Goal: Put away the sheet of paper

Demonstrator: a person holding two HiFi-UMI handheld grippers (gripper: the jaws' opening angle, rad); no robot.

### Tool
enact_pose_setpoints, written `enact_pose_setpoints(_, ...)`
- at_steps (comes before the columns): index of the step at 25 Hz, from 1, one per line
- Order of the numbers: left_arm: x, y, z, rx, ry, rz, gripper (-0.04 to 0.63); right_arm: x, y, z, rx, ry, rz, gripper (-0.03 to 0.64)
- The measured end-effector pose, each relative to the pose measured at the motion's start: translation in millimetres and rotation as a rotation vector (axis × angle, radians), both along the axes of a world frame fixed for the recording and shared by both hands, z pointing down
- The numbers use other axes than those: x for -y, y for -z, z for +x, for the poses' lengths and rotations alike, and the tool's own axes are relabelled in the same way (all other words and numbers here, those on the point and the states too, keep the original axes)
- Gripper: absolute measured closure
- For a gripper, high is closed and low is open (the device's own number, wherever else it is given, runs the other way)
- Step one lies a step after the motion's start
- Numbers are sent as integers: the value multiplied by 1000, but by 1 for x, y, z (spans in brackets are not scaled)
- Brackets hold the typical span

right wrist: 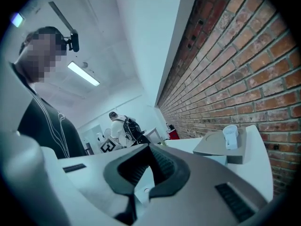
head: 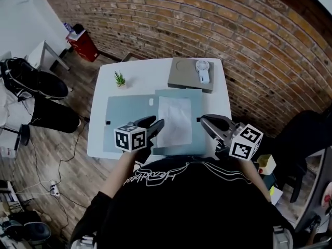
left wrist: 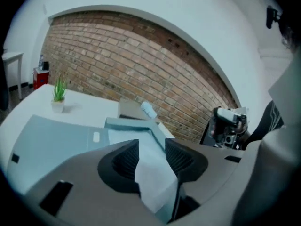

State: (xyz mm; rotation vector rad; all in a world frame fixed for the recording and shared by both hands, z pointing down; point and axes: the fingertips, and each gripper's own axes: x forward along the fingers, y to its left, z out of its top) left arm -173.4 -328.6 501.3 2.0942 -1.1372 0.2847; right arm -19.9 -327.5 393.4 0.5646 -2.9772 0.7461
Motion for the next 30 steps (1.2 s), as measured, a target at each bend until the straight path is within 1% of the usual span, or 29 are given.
enact_pose_setpoints(2, -2, 39, 4, -28, -19, 97, 441, -2, 6, -12, 6, 33, 16, 612)
enact_pose_setpoints(5, -12, 96, 14, -113, -66, 232, 504, -6, 17, -28, 15, 76, 36, 612)
enact_pose_setpoints(7, -27, 128, 23, -170, -122, 322, 530, -9, 23, -35, 16, 95, 42, 612)
enact_pose_setpoints(8, -34, 142, 27, -187, -148, 363, 541, -12, 25, -38, 16, 104, 45, 612)
enact_pose_setpoints(10, -48, 158, 33, -195, -180, 417, 549, -17, 28, -41, 16, 121, 50, 612)
enact_pose_setpoints(12, -56, 162, 35, -193, -190, 426, 552, -24, 30, -43, 17, 136, 62, 612)
enact_pose_setpoints(15, -54, 157, 30, -199, -154, 418, 555, -35, 33, -47, 22, 166, 91, 614)
enact_pose_setpoints(18, -53, 154, 30, -225, -132, 412, 557, -45, 36, -44, 20, 186, 102, 614)
enact_pose_setpoints(22, -56, 157, 36, -232, -150, 413, 557, -49, 37, -39, 18, 167, 93, 614)
enact_pose_setpoints(25, -58, 151, 33, -248, -145, 384, 557, -52, 36, -41, 17, 160, 88, 614)
enact_pose_setpoints(28, -57, 145, 30, -288, -128, 350, 557, -52, 34, -40, 16, 147, 76, 614)
enact_pose_setpoints(30, -58, 144, 33, -295, -139, 343, 557, -51, 33, -38, 15, 136, 72, 614)
